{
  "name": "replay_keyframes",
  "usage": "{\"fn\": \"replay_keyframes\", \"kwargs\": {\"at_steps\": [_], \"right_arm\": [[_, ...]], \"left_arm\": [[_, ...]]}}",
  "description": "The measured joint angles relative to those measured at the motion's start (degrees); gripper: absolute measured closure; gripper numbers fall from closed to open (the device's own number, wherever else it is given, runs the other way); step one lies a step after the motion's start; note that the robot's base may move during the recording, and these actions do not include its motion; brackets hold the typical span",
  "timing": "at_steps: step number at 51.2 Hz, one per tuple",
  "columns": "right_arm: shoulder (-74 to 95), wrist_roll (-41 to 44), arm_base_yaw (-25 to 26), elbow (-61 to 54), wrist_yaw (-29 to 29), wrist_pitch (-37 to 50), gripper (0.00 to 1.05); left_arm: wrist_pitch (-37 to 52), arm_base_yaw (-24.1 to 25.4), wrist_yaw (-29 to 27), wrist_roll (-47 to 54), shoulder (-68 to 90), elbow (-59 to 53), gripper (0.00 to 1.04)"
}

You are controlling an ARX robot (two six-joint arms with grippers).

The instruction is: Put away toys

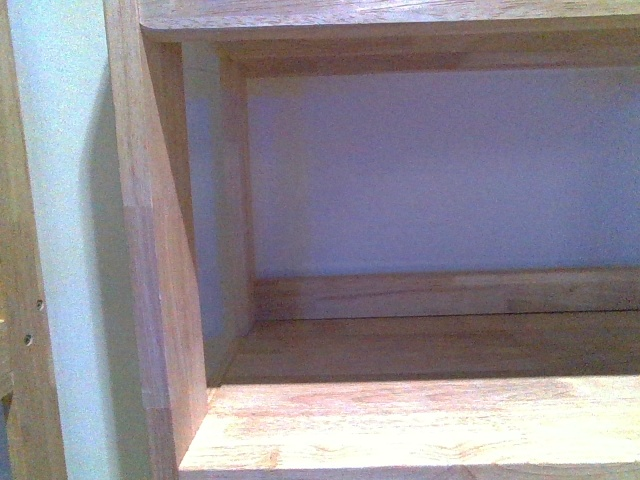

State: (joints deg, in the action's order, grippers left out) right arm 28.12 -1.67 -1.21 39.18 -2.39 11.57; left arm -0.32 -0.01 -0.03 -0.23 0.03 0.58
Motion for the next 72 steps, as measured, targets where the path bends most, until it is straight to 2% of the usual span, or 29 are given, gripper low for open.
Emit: {"fn": "replay_keyframes", "kwargs": {"at_steps": [1,5,14,17,20,26,31,34,39,44,48,68,69,72], "right_arm": [[-1.9,-0.9,2.4,-2.5,1.2,-0.7,0.06],[-6.2,-1.4,5.1,-8.7,1.5,-0.2,0.06],[-11.7,0.0,3.9,-18.8,-1.6,3.4,0.06],[-11.8,0.2,3.1,-19.1,-0.9,1.3,0.09],[-11.8,0.5,2.1,-17.2,1.2,-7.6,0.17],[-13.3,1.1,1.4,-18.2,2.7,-16.8,0.32],[-14.5,1.2,1.4,-20.5,2.4,-16.9,0.44],[-16.2,1.3,1.4,-23.1,2.4,-16.2,0.58],[-17.5,1.3,1.4,-25.2,2.4,-15.3,0.71],[-19.2,1.3,1.4,-28.0,2.4,-14.3,0.92],[-20.0,1.4,1.4,-29.4,2.4,-13.8,1.02],[-23.8,1.5,1.4,-34.6,2.4,-12.4,1.01],[-24.0,1.5,1.4,-34.7,2.4,-12.3,1.0],[-24.1,1.5,1.4,-34.9,2.4,-12.3,0.88]], "left_arm": [[0.0,0.0,0.0,0.0,0.0,0.0,0.06],[0.0,0.0,0.0,0.0,0.0,0.0,0.06],[0.0,0.0,0.0,0.0,0.0,0.0,0.06],[0.0,0.0,0.0,0.0,0.0,0.0,0.06],[0.0,0.0,0.0,0.0,0.0,0.0,0.06],[0.0,0.0,0.0,0.0,0.0,0.0,0.06],[0.0,0.0,0.0,0.0,0.0,0.0,0.06],[0.0,0.0,0.0,0.0,0.0,0.0,0.06],[0.0,0.0,0.0,0.0,0.0,0.0,0.06],[0.0,0.0,0.0,0.0,0.0,0.0,0.06],[0.0,0.0,0.0,0.0,0.0,0.0,0.06],[0.0,0.0,0.0,0.0,0.0,0.0,0.06],[0.0,0.0,0.0,0.0,0.0,0.0,0.06],[0.0,0.0,0.0,0.0,0.0,0.0,0.06]]}}
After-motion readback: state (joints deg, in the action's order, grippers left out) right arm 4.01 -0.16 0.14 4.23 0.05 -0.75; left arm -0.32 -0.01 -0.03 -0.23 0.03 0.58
